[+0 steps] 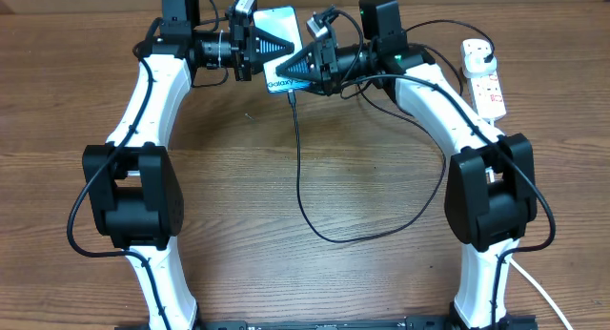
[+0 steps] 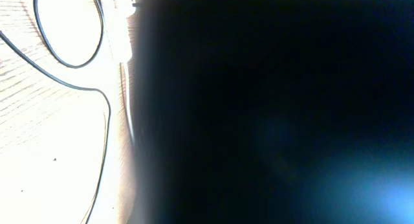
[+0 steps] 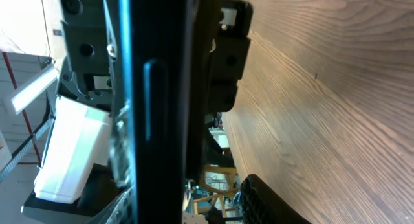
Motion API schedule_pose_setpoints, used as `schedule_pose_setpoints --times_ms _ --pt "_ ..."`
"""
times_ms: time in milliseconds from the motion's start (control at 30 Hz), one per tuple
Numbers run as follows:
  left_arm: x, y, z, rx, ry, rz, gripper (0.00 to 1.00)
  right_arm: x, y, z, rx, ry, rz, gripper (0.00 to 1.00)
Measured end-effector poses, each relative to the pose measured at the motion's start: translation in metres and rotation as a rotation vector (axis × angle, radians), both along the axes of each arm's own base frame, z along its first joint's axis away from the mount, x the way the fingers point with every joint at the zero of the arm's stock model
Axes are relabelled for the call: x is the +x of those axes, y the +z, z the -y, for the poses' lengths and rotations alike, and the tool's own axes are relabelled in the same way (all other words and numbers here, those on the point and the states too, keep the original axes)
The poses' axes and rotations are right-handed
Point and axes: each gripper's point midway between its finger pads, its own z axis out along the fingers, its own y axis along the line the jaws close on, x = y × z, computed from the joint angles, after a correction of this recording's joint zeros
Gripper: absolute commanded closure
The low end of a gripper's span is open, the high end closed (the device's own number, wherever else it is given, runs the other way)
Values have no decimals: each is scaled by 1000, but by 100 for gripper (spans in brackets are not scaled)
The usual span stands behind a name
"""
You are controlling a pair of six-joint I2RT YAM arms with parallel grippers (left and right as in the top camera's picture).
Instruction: Plug charger to phone and switch on socket
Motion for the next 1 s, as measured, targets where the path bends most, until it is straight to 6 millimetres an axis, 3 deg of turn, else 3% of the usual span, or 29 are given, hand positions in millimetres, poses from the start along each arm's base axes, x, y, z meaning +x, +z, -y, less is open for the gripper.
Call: schedule_pose_setpoints --times_ms 267,367,600,833,1000 --pt "8 0 -19 2 42 1 96 20 4 38 23 -54 13 58" --pt "11 -1 -26 8 61 1 96 18 4 41 32 -40 9 58" --pt "16 -3 -38 17 94 -2 96 -13 -9 22 9 40 -72 58" --pt "18 -5 -39 31 101 44 96 -38 -13 -5 7 122 -14 59" --pt "18 -6 -39 37 102 72 96 -42 -17 -12 -11 129 9 75"
